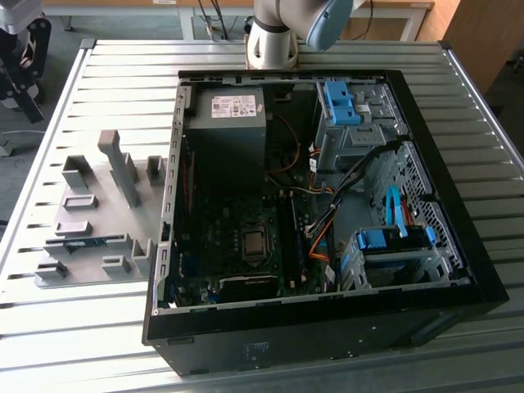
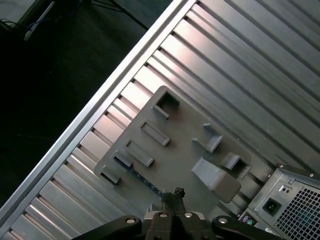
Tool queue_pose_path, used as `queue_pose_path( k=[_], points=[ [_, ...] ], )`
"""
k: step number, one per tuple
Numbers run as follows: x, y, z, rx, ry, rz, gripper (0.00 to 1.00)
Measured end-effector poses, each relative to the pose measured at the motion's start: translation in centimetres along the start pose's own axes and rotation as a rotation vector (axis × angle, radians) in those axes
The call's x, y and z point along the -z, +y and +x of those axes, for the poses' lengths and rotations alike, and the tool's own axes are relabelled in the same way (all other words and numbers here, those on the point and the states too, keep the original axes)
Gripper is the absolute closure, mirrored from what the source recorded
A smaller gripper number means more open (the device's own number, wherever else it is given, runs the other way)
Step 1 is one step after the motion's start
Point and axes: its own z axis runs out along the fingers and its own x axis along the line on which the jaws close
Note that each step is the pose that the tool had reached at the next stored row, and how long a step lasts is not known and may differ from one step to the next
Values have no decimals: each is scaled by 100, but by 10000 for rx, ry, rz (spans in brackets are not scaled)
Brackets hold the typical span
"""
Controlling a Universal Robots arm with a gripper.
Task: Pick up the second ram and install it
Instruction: 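Pick up the second ram and move it above second insertion slot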
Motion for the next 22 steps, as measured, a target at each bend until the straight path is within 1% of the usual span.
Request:
queue_pose_path(
  k=[12, 22],
  points=[
    [-4, -3, 3, 1420, 63, -28, 90],
    [-16, -4, 7, 2819, 122, -54, 90]
  ],
)
